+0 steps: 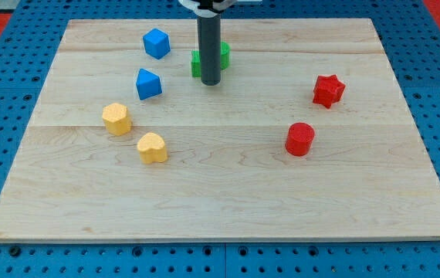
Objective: Move the green star along with the green circle towards top right
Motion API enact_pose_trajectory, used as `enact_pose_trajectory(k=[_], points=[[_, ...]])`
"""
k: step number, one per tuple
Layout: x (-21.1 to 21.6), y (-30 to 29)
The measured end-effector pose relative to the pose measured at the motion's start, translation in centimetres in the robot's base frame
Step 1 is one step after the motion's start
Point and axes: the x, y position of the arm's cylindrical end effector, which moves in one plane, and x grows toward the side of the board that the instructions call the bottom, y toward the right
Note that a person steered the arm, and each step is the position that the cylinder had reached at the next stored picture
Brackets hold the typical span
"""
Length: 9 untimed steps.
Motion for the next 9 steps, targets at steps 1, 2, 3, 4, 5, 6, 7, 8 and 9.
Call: enact_pose_trajectory(k=[1, 2, 3, 4, 5, 6, 7, 8, 9], points=[[0.0, 0.0], [0.0, 1.1], [0.0, 1.1], [0.0, -3.7], [0.0, -5.0], [0.4, -3.1], [0.9, -0.8], [-1.7, -4.0], [-2.4, -5.0]])
